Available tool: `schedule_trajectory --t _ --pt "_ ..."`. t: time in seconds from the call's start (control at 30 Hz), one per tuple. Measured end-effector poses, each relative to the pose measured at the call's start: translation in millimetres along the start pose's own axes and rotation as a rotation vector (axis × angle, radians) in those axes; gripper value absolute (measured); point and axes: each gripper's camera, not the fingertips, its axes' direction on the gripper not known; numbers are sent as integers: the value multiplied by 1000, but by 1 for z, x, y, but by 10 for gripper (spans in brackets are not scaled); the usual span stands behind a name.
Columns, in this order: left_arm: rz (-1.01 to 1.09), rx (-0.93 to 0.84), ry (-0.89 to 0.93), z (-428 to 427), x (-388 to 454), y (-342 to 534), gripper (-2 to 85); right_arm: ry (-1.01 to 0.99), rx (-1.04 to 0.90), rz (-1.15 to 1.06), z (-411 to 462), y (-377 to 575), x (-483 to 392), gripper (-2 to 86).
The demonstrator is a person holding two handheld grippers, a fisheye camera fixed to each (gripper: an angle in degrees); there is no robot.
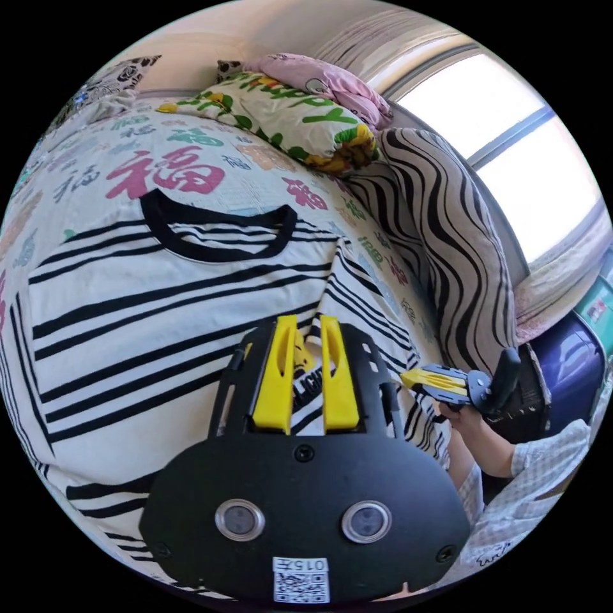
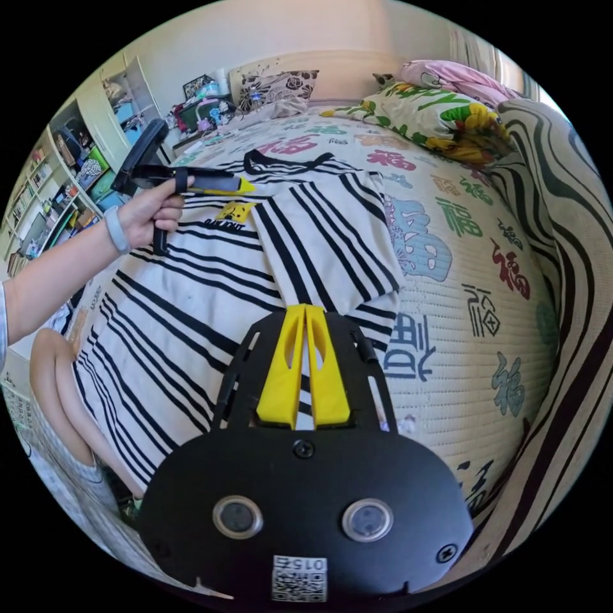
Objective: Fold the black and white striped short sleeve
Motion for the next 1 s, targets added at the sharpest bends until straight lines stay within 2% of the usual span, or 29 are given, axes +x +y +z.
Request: schedule_trajectory --t 0.07,0.17,0.27,0.43,0.5,0.6,0.7,0.77,0.87,1.0 --pt "15 -56 92 -5 4 3 69 5 41 23 -5 -3 -6 25" --pt "16 -36 57 -20 11 7 36 50 49 21 -7 -13 -19 56" --pt "-3 -27 39 -42 12 7 9 69 -15 -25 5 -22 -34 23" --pt "-2 -19 -5 -86 15 13 26 68 -29 -12 2 -34 -49 10" --pt "-14 4 12 -111 13 19 53 65 -34 0 2 -40 -53 22" --pt "-38 143 14 -185 4 45 77 82 -50 38 -6 -53 -63 46" --pt "-219 348 -86 -284 -38 98 83 114 -32 8 -19 -60 -79 46" --pt "-463 522 -186 -362 -94 157 83 104 -36 -12 -27 -70 -93 44" --pt "-687 562 -151 -421 -161 209 83 92 -36 -35 -32 -90 -117 41" --pt "-734 582 -41 -446 -198 216 88 51 -43 -54 -29 -123 -150 39"
